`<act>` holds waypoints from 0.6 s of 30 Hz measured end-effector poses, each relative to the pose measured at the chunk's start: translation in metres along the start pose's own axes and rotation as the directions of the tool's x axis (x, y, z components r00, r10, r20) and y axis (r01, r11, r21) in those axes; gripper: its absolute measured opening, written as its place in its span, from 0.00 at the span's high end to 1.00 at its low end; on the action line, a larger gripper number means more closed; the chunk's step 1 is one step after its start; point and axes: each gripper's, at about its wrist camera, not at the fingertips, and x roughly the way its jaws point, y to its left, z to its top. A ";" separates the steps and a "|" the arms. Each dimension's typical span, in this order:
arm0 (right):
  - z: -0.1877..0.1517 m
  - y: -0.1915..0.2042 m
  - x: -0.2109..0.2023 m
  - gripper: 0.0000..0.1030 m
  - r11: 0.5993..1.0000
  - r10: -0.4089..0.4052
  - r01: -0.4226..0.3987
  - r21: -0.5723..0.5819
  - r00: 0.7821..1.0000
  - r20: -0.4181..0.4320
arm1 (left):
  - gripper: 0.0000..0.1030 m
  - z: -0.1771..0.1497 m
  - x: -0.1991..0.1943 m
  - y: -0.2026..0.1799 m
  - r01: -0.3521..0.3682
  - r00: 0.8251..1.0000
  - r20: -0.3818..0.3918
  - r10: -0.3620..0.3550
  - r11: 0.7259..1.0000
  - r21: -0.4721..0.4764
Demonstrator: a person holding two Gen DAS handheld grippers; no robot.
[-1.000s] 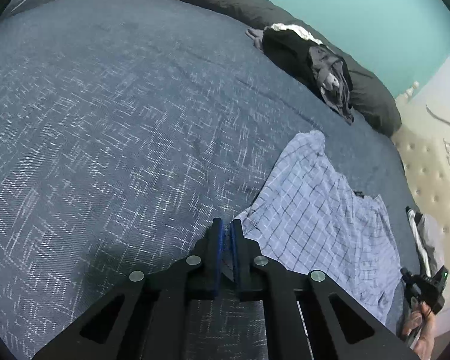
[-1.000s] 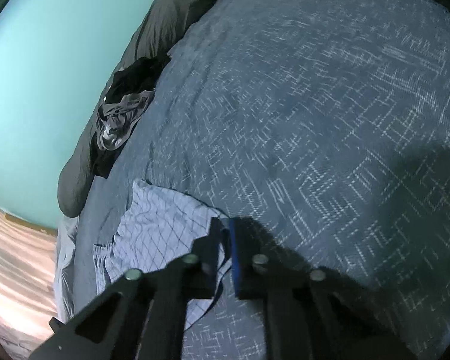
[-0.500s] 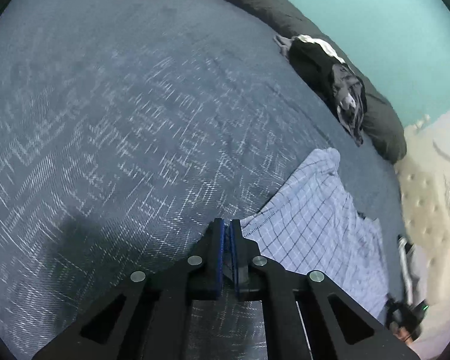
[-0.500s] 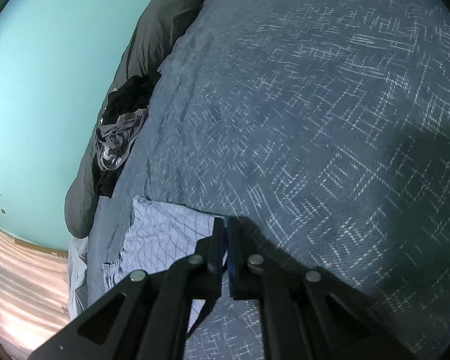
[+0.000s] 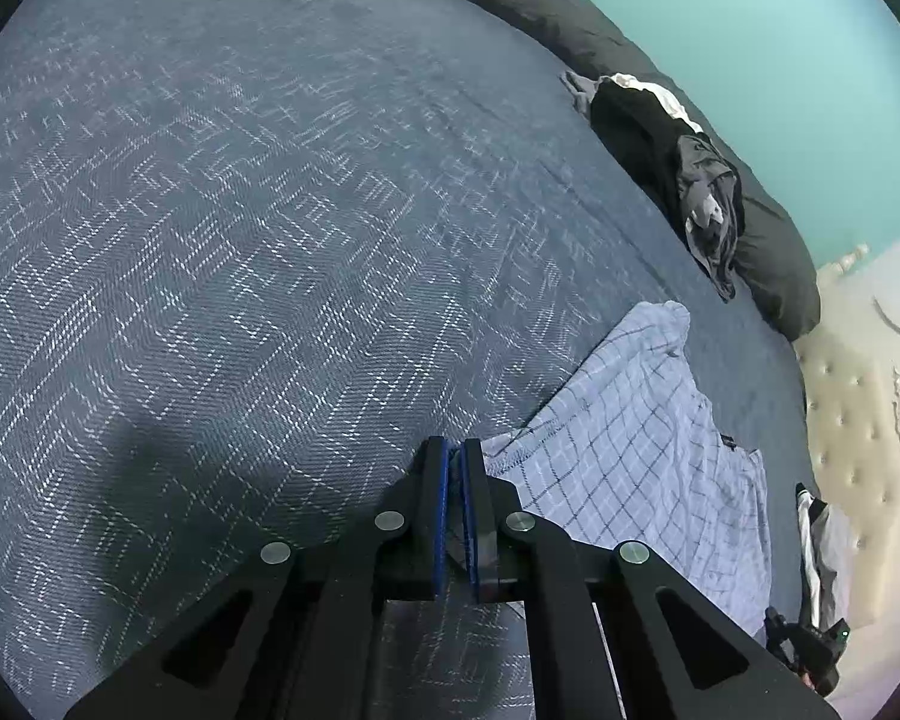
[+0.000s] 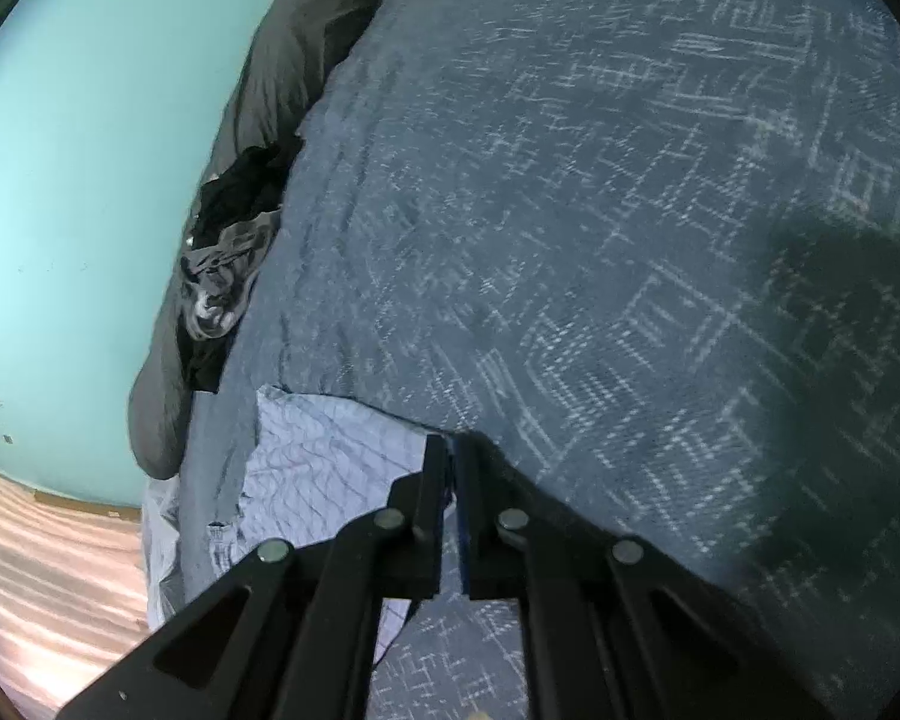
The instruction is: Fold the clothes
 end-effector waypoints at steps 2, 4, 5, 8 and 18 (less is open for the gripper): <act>0.001 0.002 -0.004 0.95 0.999 -0.031 0.031 -0.010 0.999 0.011 | 0.96 0.000 0.001 0.000 -0.004 1.000 0.000 0.004 1.000 0.002; 0.001 0.010 -0.010 0.92 0.999 -0.029 0.030 -0.040 0.999 0.026 | 0.96 0.000 0.001 0.000 -0.007 1.000 -0.001 0.007 1.000 0.004; 0.001 0.014 -0.012 0.86 0.998 -0.026 0.028 -0.056 0.999 0.033 | 0.96 0.001 0.002 -0.001 -0.011 1.000 -0.001 0.011 1.000 0.008; 0.000 0.029 -0.017 0.68 0.994 -0.010 0.015 -0.105 0.999 0.044 | 0.95 0.000 0.002 -0.004 -0.021 1.000 0.001 0.021 1.000 0.016; 0.019 0.146 0.051 0.64 0.922 -0.007 -0.044 -0.386 0.992 -0.130 | 0.96 0.001 0.001 -0.016 -0.028 1.000 -0.004 0.028 0.998 0.064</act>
